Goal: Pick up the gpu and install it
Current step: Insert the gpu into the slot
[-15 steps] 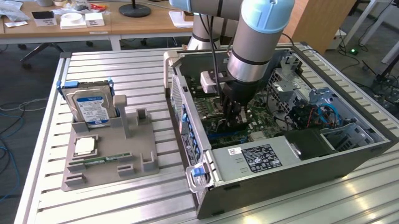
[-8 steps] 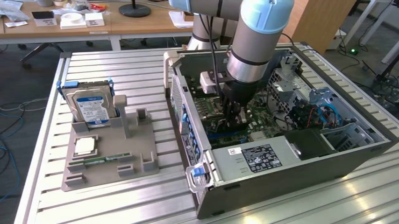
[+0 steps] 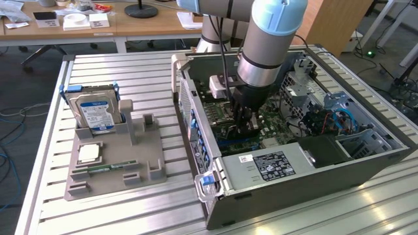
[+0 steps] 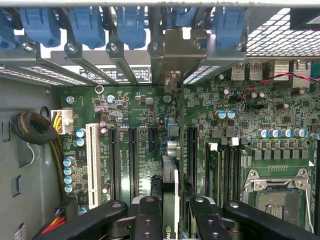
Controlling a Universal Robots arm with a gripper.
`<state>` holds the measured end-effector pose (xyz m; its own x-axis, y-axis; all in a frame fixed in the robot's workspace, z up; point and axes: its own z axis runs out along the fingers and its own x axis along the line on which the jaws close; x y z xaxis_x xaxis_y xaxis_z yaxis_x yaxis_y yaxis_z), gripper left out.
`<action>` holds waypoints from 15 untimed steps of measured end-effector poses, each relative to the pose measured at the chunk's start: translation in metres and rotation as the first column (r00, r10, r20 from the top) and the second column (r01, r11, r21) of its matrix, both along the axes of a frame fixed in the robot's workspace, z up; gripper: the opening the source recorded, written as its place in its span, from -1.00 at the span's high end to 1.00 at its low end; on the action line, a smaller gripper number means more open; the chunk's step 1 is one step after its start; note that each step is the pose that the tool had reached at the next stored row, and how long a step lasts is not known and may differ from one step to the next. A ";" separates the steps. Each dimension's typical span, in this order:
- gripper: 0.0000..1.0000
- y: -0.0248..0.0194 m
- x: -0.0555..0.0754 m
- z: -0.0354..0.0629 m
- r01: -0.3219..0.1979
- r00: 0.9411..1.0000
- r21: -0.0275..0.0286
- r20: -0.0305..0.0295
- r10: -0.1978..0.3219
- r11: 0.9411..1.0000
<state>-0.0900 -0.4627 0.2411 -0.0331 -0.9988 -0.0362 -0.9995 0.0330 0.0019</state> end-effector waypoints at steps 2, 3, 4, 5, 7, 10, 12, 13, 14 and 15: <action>0.48 0.0000 0.000 -0.0002 0.000 1.000 0.000 0.000 0.000 1.000; 0.48 0.0000 0.000 -0.0003 0.000 1.000 0.000 0.000 0.000 1.000; 0.48 0.0000 0.000 -0.0004 0.000 1.000 0.000 0.000 0.000 1.000; 0.48 0.0000 0.000 -0.0004 0.000 1.000 0.000 0.000 0.000 1.000; 0.48 0.0000 0.000 -0.0004 0.000 1.000 0.000 0.000 0.000 1.000; 0.48 0.0000 0.000 -0.0004 0.000 1.000 0.000 0.000 0.000 1.000; 0.48 0.0000 0.000 -0.0004 0.000 1.000 0.000 0.000 0.000 1.000; 0.48 0.0000 0.000 -0.0006 0.000 1.000 0.000 0.000 0.000 1.000; 0.48 0.0000 0.000 -0.0009 0.000 1.000 0.000 0.000 0.000 1.000; 0.48 0.0000 0.000 -0.0011 0.000 1.000 0.000 0.000 0.000 1.000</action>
